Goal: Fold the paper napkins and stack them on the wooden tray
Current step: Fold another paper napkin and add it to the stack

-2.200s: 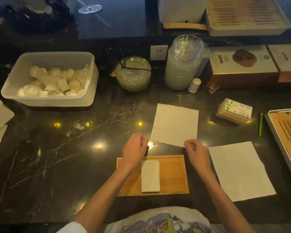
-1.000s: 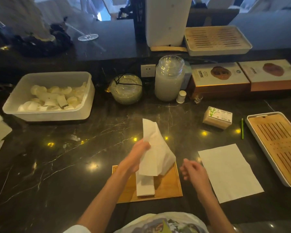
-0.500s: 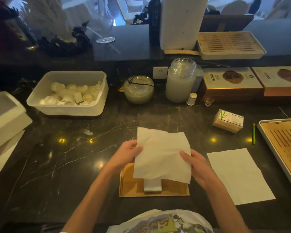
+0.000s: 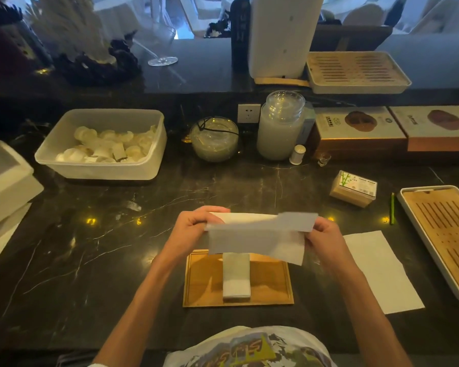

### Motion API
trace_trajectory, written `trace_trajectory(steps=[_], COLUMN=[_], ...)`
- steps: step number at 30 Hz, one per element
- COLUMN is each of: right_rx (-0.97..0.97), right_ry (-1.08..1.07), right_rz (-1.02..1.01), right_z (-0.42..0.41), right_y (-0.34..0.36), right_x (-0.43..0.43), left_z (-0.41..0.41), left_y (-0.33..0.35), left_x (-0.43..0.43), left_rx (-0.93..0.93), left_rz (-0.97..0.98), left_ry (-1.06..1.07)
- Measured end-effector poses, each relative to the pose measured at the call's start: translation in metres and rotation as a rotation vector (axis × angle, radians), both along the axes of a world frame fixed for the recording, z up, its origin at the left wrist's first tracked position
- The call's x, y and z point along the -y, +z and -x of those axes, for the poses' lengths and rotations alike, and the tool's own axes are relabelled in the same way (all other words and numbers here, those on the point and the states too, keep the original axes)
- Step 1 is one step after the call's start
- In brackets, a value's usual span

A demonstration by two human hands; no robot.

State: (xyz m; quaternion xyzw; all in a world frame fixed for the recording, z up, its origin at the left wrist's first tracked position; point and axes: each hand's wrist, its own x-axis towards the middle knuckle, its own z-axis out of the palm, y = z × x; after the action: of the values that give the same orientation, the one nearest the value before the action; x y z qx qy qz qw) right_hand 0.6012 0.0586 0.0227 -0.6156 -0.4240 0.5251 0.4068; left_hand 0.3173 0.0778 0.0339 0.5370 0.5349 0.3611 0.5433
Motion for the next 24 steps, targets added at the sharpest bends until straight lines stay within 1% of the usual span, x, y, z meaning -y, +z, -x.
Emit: trace_trajectory(steps=[2,7,9,10,11,12,14,16,17,18,19,20,21,22,23,24], right_rx=[-0.006,-0.152,-0.250,-0.268,-0.240,-0.161,0.061,0.234,0.284,0.324,0.361,0.387,0.400,0.398,0.371,0.308], right_ry=[0.021,0.071,0.138,0.175,0.201,0.215,0.279,0.397,0.468,0.547,0.625,0.694,0.740,0.749,0.717,0.639], right_rz=[-0.039,-0.056,-0.055,-0.064,-0.074,-0.092,-0.176,-0.256,-0.270,-0.281,-0.297,-0.310,-0.334,-0.368,-0.398,-0.405], right_z=[-0.001,0.002,0.002,0.003,0.005,0.007,0.012,0.018,0.021,0.025,0.028,0.031,0.032,0.034,0.034,0.033], right_y=[0.003,0.018,0.023,0.026,0.030,0.034,0.039,0.043,0.046,0.049,0.053,0.056,0.060,0.063,0.066,0.070], right_x=[0.000,-0.001,-0.001,-0.002,-0.002,-0.003,-0.008,-0.015,-0.018,-0.021,-0.024,-0.026,-0.028,-0.031,-0.033,-0.034], left_z=[0.004,0.011,0.011,0.011,0.010,0.008,-0.001,-0.012,-0.016,-0.020,-0.023,-0.026,-0.029,-0.031,-0.034,-0.036], left_y=[-0.001,-0.006,-0.007,-0.007,-0.007,-0.007,-0.006,0.001,0.006,0.010,0.014,0.018,0.022,0.024,0.024,0.024], left_x=[-0.002,-0.002,-0.002,-0.002,-0.001,0.000,0.002,0.001,-0.002,-0.005,-0.008,-0.011,-0.012,-0.013,-0.014,-0.013], left_rx=[-0.001,-0.037,-0.087,-0.141,-0.219,-0.308,-0.452,-0.496,-0.501,-0.486,-0.442,-0.371,-0.275,-0.190,-0.128,-0.085], left_rz=[-0.008,-0.071,-0.076,-0.075,-0.078,-0.089,-0.168,-0.299,-0.366,-0.401,-0.374,-0.295,-0.197,-0.121,-0.095,-0.098], left_ry=[-0.004,0.033,0.034,0.023,0.008,-0.001,0.020,0.004,-0.066,-0.180,-0.312,-0.422,-0.485,-0.502,-0.480,-0.429])
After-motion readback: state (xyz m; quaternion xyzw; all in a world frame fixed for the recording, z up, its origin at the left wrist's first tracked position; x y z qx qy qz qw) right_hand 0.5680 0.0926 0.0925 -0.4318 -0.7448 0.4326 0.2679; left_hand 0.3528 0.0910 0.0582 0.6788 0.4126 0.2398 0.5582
